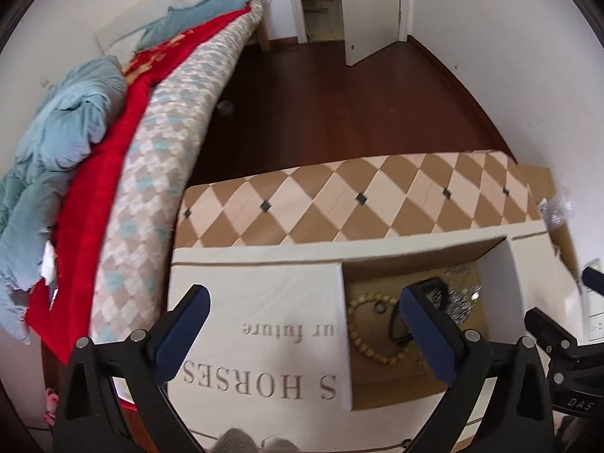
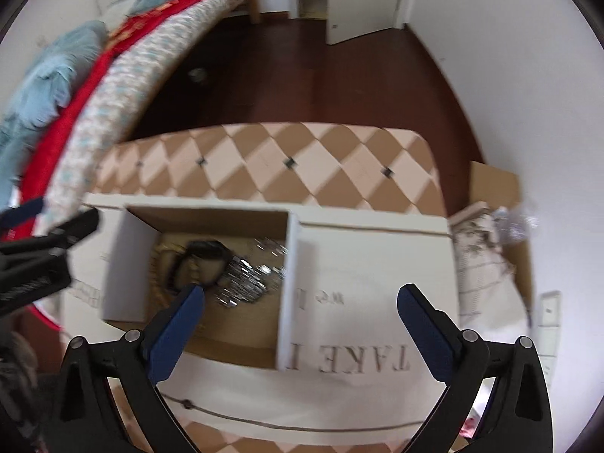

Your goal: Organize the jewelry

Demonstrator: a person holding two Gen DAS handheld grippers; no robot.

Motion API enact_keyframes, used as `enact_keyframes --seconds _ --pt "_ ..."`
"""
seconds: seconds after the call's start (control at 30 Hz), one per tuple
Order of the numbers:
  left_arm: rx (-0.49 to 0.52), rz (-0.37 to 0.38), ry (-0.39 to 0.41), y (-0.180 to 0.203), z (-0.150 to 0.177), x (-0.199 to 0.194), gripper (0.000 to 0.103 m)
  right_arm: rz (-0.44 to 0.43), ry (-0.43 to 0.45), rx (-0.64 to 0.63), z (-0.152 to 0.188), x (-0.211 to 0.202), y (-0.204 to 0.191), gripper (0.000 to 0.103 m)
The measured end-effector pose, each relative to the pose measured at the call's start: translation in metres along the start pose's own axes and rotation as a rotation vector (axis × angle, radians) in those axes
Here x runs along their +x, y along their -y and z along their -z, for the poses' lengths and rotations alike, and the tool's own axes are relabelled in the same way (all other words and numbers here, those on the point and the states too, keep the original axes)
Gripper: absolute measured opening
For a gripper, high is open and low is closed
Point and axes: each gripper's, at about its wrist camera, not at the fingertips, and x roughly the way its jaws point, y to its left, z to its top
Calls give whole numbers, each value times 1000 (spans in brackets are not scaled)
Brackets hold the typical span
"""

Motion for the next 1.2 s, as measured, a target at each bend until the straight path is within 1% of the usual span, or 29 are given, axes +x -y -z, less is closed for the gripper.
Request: enact_keyframes --seconds 0.1,0.27,0.33,0.53,0.7,0.93,1.03,1.2 --pt "8 -8 -7 1 16 2 103 58 21 2 12 1 -6 103" --pt "0 -16 -11 2 35 3 103 82 37 18 23 0 -9 103" --pt "-11 0 -13 2 41 1 103 77 35 25 28 -1 -10 103" --pt "-23 12 -9 5 49 -6 103 68 27 46 41 -1 -9 103" --pt "-38 19 4 3 52 -17 103 56 45 68 46 -12 -5 103" --pt "-75 35 54 -1 65 -57 103 58 126 78 60 -57 0 103" --pt "-92 51 77 -3 74 -81 102 49 170 86 70 -84 3 103" --pt "-99 72 131 -2 92 -133 102 60 238 83 91 -134 5 103"
